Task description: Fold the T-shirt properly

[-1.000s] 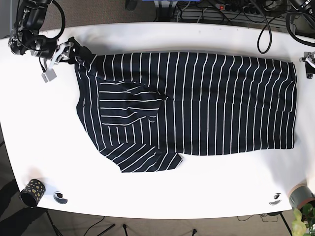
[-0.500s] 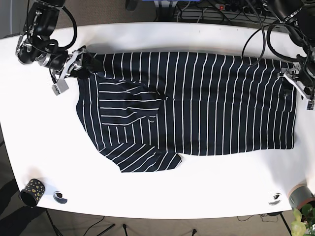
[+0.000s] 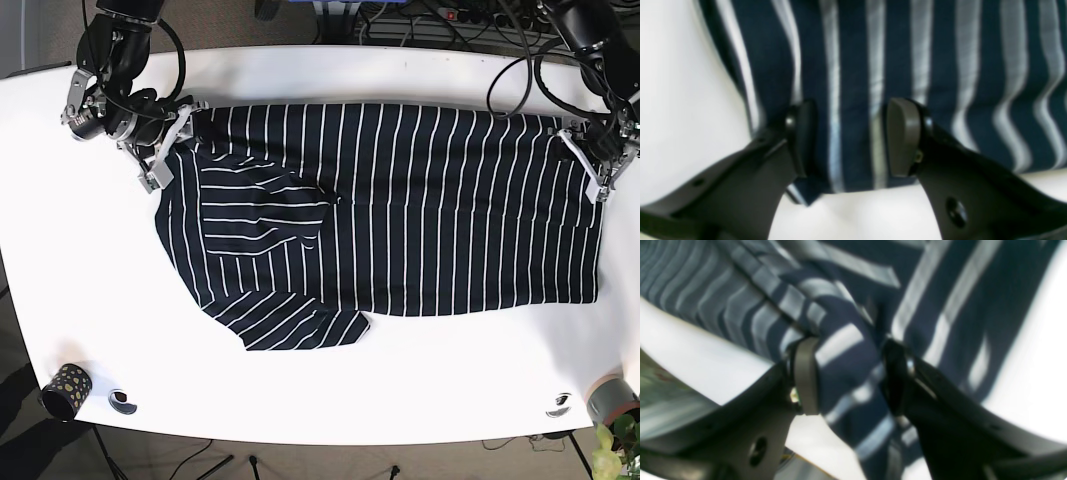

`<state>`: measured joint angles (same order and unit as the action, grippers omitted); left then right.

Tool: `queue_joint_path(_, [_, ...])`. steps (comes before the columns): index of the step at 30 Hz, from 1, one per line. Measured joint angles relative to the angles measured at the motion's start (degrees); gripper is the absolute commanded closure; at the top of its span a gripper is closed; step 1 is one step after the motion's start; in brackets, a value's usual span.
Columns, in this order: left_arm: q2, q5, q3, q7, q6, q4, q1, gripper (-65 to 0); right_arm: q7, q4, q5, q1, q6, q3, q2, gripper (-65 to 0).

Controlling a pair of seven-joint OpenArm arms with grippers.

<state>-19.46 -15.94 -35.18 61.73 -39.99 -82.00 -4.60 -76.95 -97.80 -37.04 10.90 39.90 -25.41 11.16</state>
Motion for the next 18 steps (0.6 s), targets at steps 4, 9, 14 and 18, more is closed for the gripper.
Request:
queue_joint_path(4, [-3.4,-0.7,-0.1,-3.1,-0.1,4.3,-1.0,-29.7,3.0,0.0,2.7,2.4,0.02,0.2,1.0,-27.6])
queue_joint_path(9, [-5.9,-1.5,0.0,-6.1,-0.1,4.5,-4.3,-29.7,4.8,-0.3,2.5,6.1,0.02,-0.2,4.8,-27.6])
queue_joint_path(14, [-6.4,-1.0,0.0,-5.7,-0.2,4.5,-4.0,-29.4,4.7,-2.3,2.3,9.6,0.17,-0.2,6.6,-27.6])
queue_joint_path(18, [-6.3,-0.6,-0.5,-5.4,-0.2,3.8,-4.1,-29.4,3.8,-6.5,3.5,12.0,0.07,-0.2,6.8,-27.6])
